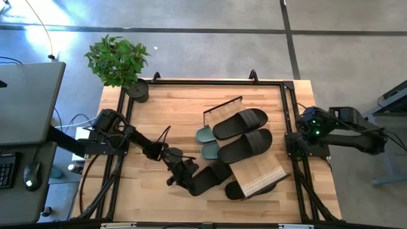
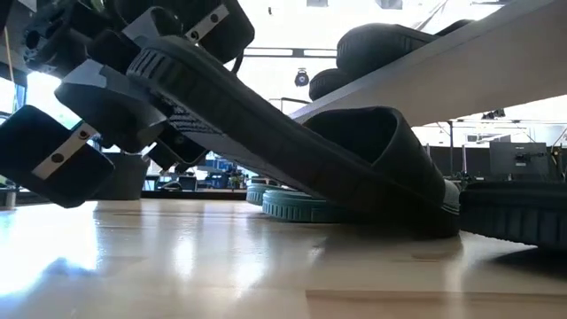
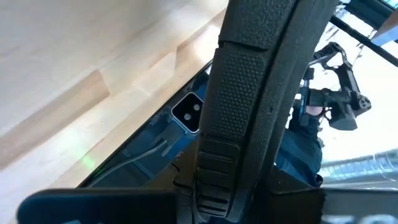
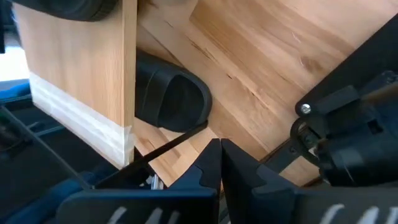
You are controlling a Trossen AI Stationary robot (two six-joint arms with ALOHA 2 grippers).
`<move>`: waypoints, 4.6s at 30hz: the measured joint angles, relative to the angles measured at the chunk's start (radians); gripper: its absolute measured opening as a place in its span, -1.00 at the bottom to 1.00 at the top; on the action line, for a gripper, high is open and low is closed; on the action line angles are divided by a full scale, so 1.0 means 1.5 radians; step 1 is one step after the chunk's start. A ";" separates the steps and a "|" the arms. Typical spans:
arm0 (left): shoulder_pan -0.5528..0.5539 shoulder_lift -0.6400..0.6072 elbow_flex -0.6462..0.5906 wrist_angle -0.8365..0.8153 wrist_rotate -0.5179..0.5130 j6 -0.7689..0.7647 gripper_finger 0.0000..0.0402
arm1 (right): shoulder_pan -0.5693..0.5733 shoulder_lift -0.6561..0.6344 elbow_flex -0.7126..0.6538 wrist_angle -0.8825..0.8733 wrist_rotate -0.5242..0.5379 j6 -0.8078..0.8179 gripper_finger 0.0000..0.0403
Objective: Pick and place slides into the shelf
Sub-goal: Put the black slides under the shelf
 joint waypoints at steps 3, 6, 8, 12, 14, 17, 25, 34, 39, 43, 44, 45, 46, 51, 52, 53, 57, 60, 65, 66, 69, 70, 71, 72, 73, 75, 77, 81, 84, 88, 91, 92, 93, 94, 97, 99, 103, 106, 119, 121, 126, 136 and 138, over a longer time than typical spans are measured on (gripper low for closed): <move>0.004 0.000 0.005 -0.003 0.002 -0.001 -0.75 | 0.000 0.028 0.000 0.000 -0.002 -0.001 -1.00; 0.006 0.000 0.014 -0.005 0.003 0.000 -0.75 | 0.001 0.064 0.000 0.004 -0.001 -0.016 -1.00; 0.009 0.000 0.018 -0.006 0.004 0.005 -0.75 | 0.007 0.082 0.000 0.005 0.000 -0.032 -1.00; 0.009 0.000 0.024 -0.006 0.002 0.012 -0.75 | 0.022 0.101 0.014 0.094 0.009 -0.032 -1.00; 0.009 0.000 0.025 -0.007 0.002 0.014 -0.75 | 0.037 0.112 0.022 0.094 0.037 -0.033 -1.00; 0.010 0.000 0.025 -0.007 0.002 0.016 -0.75 | 0.068 0.121 0.031 0.129 0.059 -0.037 -1.00; 0.026 0.000 0.025 -0.008 0.035 0.016 -0.75 | 0.242 0.224 0.033 0.221 0.127 -0.042 -1.00; 0.030 0.000 0.025 -0.008 0.036 0.027 -0.75 | 0.521 0.273 0.033 0.214 0.328 0.012 -1.00; 0.030 0.000 0.025 -0.008 0.037 0.027 -0.75 | 0.643 0.335 0.033 0.204 0.371 0.053 -1.00; 0.030 0.000 0.025 -0.007 0.037 0.027 -0.75 | 0.702 0.390 0.033 0.223 0.398 0.073 -1.00; 0.030 0.000 0.025 -0.008 0.037 0.027 -0.75 | 0.711 0.401 0.033 0.225 0.401 0.078 -1.00; 0.030 0.000 0.025 -0.008 0.037 0.027 -0.75 | 0.719 0.410 0.033 0.228 0.402 0.082 -1.00; 0.030 0.000 0.025 -0.008 0.034 0.027 -0.75 | 0.723 0.417 0.033 0.233 0.405 0.087 -1.00; 0.030 0.000 0.025 -0.014 0.031 0.027 -0.75 | 0.726 0.429 0.033 0.263 0.405 0.087 -1.00; 0.030 0.000 0.025 -0.021 0.031 0.027 -0.75 | 0.726 0.429 0.033 0.272 0.407 0.086 -1.00; 0.029 0.000 0.025 -0.027 0.029 0.027 -0.75 | 0.725 0.429 0.033 0.287 0.408 0.081 -1.00; 0.029 -0.001 0.028 -0.047 0.021 0.028 -0.75 | 0.717 0.432 0.032 0.324 0.403 0.060 -1.00; 0.029 0.000 0.044 -0.076 0.022 0.031 -0.75 | 0.704 0.440 0.032 0.331 0.395 0.044 -1.00; 0.030 0.034 0.095 -0.097 0.020 0.036 -0.72 | 0.686 0.453 0.032 0.341 0.384 0.026 -1.00; 0.030 0.045 0.107 -0.095 0.017 0.036 -0.70 | 0.682 0.455 0.032 0.343 0.382 0.020 -1.00; 0.030 0.076 0.135 -0.101 0.024 0.036 -0.66 | 0.677 0.458 0.032 0.345 0.381 0.012 -1.00; 0.031 0.087 0.144 -0.101 0.027 0.036 -0.66 | 0.677 0.458 0.032 0.345 0.379 0.012 -1.00; 0.030 0.091 0.146 -0.104 0.028 0.036 -0.65 | 0.677 0.458 0.032 0.345 0.377 0.012 -1.00; 0.030 0.096 0.148 -0.108 0.034 0.036 -0.65 | 0.677 0.458 0.032 0.345 0.377 0.012 -1.00; 0.031 0.100 0.151 -0.107 0.036 0.034 -0.64 | 0.677 0.458 0.032 0.345 0.377 0.013 -1.00; 0.030 0.101 0.149 -0.108 0.025 0.030 -0.64 | 0.677 0.458 0.032 0.345 0.374 0.013 -1.00; 0.032 0.101 0.149 -0.107 0.008 0.037 -0.64 | 0.677 0.458 0.032 0.346 0.374 0.014 -1.00; 0.038 0.101 0.148 -0.087 -0.006 0.064 -0.63 | 0.677 0.458 0.032 0.347 0.373 0.015 -1.00; 0.040 0.101 0.149 -0.072 -0.013 0.083 -0.63 | 0.677 0.458 0.032 0.348 0.373 0.015 -1.00; 0.040 0.101 0.148 -0.061 -0.012 0.101 -0.62 | 0.677 0.458 0.032 0.348 0.373 0.015 -1.00; 0.039 0.101 0.148 -0.057 -0.008 0.101 -0.62 | 0.677 0.458 0.032 0.348 0.373 0.013 -1.00; 0.039 0.101 0.148 -0.057 -0.008 0.101 -0.61 | 0.677 0.458 0.032 0.348 0.373 0.013 -1.00; 0.039 0.101 0.148 -0.057 -0.008 0.101 -0.59 | 0.677 0.458 0.032 0.348 0.373 0.013 -1.00; 0.039 0.101 0.148 -0.057 -0.007 0.101 -0.56 | 0.677 0.458 0.032 0.348 0.373 0.013 -1.00; 0.039 0.101 0.148 -0.057 -0.005 0.101 -0.43 | 0.677 0.458 0.032 0.349 0.373 0.014 -1.00; 0.039 0.101 0.148 -0.057 -0.004 0.098 -0.33 | 0.677 0.458 0.032 0.350 0.373 0.015 -1.00; 0.041 0.101 0.148 -0.057 -0.003 0.098 -0.12 | 0.677 0.458 0.032 0.350 0.373 0.015 -1.00; 0.045 0.101 0.148 -0.058 -0.001 0.097 -0.03 | 0.677 0.458 0.032 0.350 0.373 0.015 -1.00; 0.042 0.100 0.148 -0.073 -0.043 0.116 -0.15 | 0.677 0.458 0.032 0.350 0.372 0.018 -1.00; 0.041 0.094 0.148 -0.078 -0.050 0.119 -0.17 | 0.677 0.458 0.032 0.350 0.372 0.027 -1.00; 0.041 0.049 0.149 -0.148 -0.075 0.151 -0.21 | 0.677 0.458 0.032 0.350 0.372 0.030 -1.00; 0.037 -0.006 0.167 -0.386 -0.149 0.238 -0.23 | 0.677 0.458 0.032 0.348 0.373 0.028 -1.00; 0.037 -0.006 0.191 -0.446 -0.178 0.269 -0.23 | 0.677 0.458 0.032 0.348 0.373 0.028 -1.00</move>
